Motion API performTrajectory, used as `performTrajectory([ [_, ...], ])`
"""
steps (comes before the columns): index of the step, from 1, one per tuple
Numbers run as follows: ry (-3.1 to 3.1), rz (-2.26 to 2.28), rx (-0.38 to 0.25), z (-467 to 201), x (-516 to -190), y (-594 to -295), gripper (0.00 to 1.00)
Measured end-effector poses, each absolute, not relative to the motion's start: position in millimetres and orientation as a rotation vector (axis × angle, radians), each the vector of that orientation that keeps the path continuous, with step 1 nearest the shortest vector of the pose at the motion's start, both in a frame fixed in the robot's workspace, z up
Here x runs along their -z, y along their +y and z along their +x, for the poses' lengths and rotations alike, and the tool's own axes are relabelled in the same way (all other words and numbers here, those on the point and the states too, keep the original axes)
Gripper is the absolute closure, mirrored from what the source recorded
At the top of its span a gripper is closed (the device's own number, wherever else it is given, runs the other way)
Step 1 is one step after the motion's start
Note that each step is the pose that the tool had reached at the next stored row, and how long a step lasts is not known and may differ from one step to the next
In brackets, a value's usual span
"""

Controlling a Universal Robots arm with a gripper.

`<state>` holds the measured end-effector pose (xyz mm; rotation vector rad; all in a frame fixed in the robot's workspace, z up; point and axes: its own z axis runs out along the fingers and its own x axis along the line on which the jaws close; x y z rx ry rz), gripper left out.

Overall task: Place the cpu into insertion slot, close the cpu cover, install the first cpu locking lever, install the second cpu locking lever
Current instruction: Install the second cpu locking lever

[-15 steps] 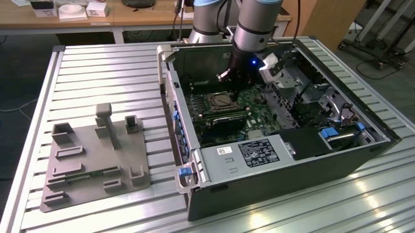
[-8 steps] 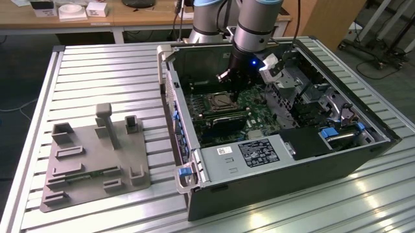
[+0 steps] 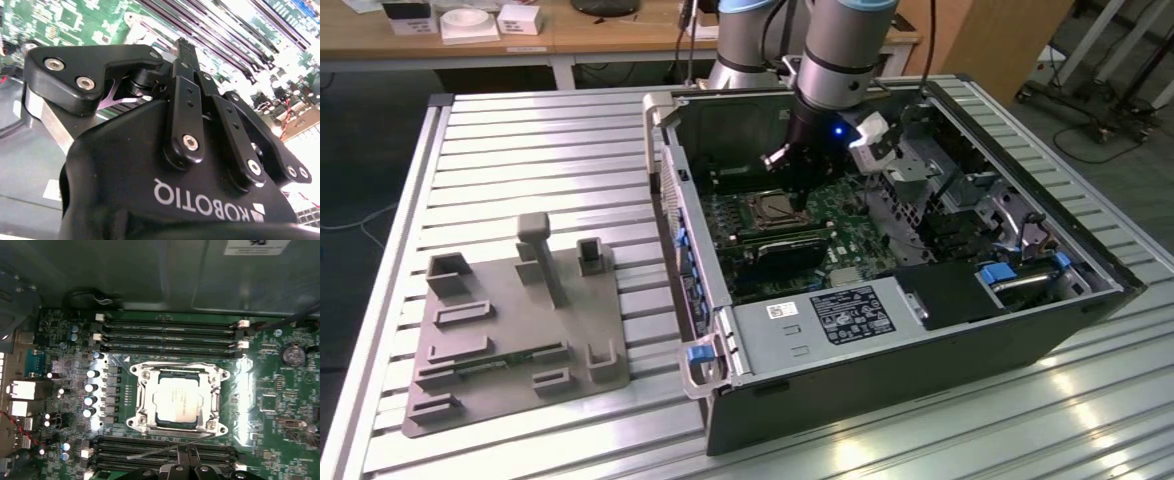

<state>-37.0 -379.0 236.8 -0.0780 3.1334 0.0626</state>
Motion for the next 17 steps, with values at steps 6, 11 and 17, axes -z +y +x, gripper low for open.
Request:
performTrajectory([
  [6,3.135,-0.078,-0.063,-50.9,-232.7,-379.0,0.9],
  [11,3.137,-0.078,-0.063,-59.6,-230.2,-379.0,0.9],
  [17,3.148,-0.078,-0.063,-65.7,-222.7,-378.9,0.9],
])
